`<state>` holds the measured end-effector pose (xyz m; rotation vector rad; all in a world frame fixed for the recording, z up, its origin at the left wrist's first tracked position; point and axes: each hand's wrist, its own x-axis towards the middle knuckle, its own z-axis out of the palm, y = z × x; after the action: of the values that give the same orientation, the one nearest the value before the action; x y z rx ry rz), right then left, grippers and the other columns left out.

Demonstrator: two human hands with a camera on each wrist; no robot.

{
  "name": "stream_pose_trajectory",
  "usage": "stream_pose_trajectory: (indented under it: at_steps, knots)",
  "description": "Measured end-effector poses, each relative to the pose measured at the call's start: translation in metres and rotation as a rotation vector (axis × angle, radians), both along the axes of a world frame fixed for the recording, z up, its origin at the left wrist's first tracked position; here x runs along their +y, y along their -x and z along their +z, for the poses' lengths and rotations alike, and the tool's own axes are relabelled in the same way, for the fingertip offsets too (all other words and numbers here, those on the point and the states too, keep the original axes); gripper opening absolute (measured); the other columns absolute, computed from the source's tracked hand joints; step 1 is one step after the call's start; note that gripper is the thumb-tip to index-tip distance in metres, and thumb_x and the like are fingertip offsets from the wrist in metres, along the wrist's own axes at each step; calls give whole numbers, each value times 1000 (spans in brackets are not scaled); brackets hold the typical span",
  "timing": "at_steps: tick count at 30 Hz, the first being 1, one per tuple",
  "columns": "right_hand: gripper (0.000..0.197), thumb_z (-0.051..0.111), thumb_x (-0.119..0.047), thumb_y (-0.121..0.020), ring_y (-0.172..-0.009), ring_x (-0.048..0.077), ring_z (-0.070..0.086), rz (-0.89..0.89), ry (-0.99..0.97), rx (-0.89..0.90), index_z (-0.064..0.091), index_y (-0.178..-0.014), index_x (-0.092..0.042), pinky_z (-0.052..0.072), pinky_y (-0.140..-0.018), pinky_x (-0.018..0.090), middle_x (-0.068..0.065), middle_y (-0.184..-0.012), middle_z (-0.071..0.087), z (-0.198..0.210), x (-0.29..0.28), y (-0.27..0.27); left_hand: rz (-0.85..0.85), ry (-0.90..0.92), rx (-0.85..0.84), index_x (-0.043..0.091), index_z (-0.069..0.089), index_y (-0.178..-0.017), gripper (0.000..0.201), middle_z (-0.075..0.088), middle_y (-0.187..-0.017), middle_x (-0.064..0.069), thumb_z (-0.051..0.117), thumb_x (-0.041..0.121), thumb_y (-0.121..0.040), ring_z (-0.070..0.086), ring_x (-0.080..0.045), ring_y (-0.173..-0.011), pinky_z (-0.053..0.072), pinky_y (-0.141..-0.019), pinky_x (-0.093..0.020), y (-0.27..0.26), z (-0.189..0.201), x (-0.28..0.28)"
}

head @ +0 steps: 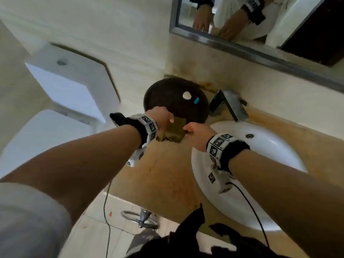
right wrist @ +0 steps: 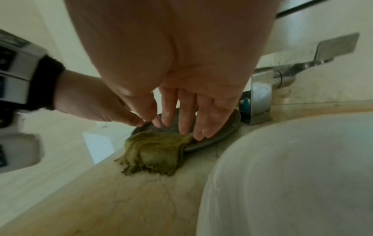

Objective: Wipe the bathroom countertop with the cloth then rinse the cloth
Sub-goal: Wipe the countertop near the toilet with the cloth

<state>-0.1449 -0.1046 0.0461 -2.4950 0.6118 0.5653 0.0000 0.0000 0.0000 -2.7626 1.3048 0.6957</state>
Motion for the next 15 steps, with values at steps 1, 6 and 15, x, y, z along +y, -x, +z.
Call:
stream_pose_trajectory:
  at_steps: [1,6,15]
  knots:
    - [41,46,-26,-95,-118,24,52,-3,5,40,44,-136,-23,42,-94,33,4,-134,53,-3,-1,-3,-26,-26,-17,36,57,-122,40,51,-128,-3,57,14,-88,51,-28,-118,46,-98,-41,-5,-2,-5]
    - [38,45,-22,-96,-121,24,51,-55,-30,83,46,-134,-20,40,-101,34,5,-134,53,-10,-2,-4,11,-80,-62,24,46,-131,48,48,-126,-11,62,25,-85,46,-35,-118,42,-97,-48,-17,-20,-19]
    - [29,47,-28,-95,-113,21,55,-88,-69,71,52,-124,-24,46,-96,36,3,-125,59,-12,-2,5,74,157,75,19,60,-104,25,56,-99,-6,57,34,-83,55,-30,-99,48,-78,-36,-16,1,-7]
